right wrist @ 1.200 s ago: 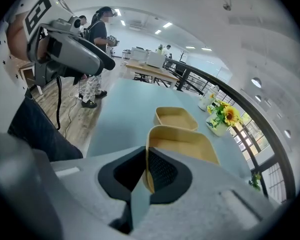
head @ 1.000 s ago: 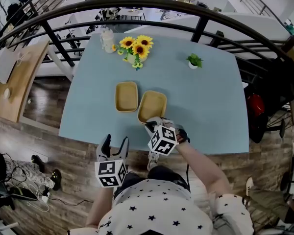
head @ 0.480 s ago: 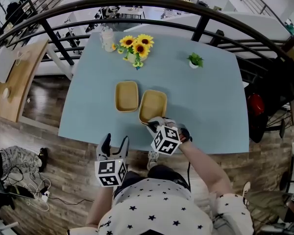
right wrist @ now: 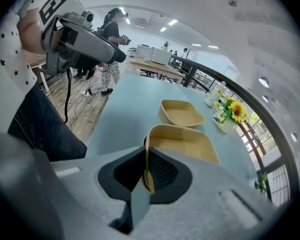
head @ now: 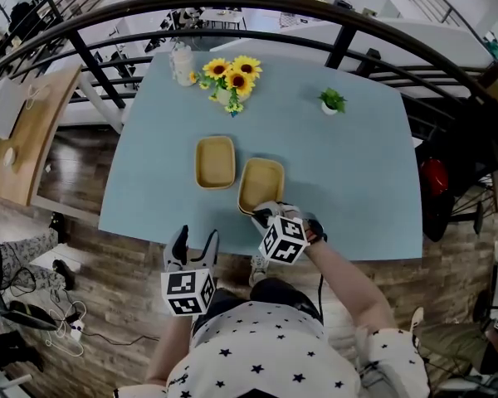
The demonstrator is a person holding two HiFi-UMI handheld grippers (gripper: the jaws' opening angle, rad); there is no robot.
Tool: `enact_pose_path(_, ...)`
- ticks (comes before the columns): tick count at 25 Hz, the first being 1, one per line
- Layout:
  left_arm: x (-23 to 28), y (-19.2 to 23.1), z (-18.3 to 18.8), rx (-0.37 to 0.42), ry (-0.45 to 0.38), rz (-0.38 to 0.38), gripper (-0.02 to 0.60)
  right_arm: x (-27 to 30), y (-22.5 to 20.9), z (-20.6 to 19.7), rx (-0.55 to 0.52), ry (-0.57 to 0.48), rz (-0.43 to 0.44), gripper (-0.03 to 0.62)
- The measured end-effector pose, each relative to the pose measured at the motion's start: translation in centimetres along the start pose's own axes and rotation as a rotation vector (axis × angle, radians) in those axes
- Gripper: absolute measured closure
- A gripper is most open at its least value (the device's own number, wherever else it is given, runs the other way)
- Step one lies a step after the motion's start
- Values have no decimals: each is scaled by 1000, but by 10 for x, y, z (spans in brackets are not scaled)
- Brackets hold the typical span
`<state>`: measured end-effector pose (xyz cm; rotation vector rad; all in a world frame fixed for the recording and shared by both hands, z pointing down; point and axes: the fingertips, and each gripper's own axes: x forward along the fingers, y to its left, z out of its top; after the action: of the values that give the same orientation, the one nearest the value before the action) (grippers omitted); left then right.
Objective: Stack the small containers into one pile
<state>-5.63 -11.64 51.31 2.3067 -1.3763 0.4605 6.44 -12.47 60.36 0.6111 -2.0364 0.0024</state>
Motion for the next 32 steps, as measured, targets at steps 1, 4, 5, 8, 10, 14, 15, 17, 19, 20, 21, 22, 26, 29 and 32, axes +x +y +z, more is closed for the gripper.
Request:
enact_pose_path(1,0,0,0,-1,1,0,296,1,1,0,3,1,1,572)
enact_pose_path(4,0,-1,-1,-1,4,1,296,2,3,-2,16,1,4,572)
enact_pose_path(5,1,-1,-2,-1,6,0,296,3,4,-3,20,2,5,572)
enact_pose_path(8,1,-2,-3,-2,9,-2,296,5,5,-6,28,9,11,572)
enact_pose_path(10,2,-4,-2,-1,12,-4,296,6,5,-7,35,12,13,572)
enact_pose_path(14,2,-5,-2,1,13,-9,296,6,4,-7,60,7,15,572)
enact_pose_path(15,2,-5,-2,1,13,-10,296,6,4,-7,63,7,14,571)
enact_pose_path(17,2,-5,-3,3,12,-13,296,6,5,-8,66,9,11,571)
enact_pose_path(19,2,-5,-3,5,11,-16,296,7,5,-8,70,11,7,571)
enact_pose_path(20,2,-5,-3,5,10,-17,296,7,5,-7,73,13,6,571)
enact_pose_path(21,1,-5,-2,5,9,-18,296,7,5,-7,75,14,5,571)
enact_pose_path(22,1,-5,-1,5,8,-20,296,7,5,-6,78,15,5,571)
enact_pose_path(26,0,-3,-1,7,8,-24,296,7,5,-5,83,21,3,571)
enact_pose_path(29,0,-3,-1,10,8,-24,296,7,7,-5,82,25,13,557)
enact_pose_path(32,0,-4,-3,10,6,-24,296,9,9,-7,74,34,12,557)
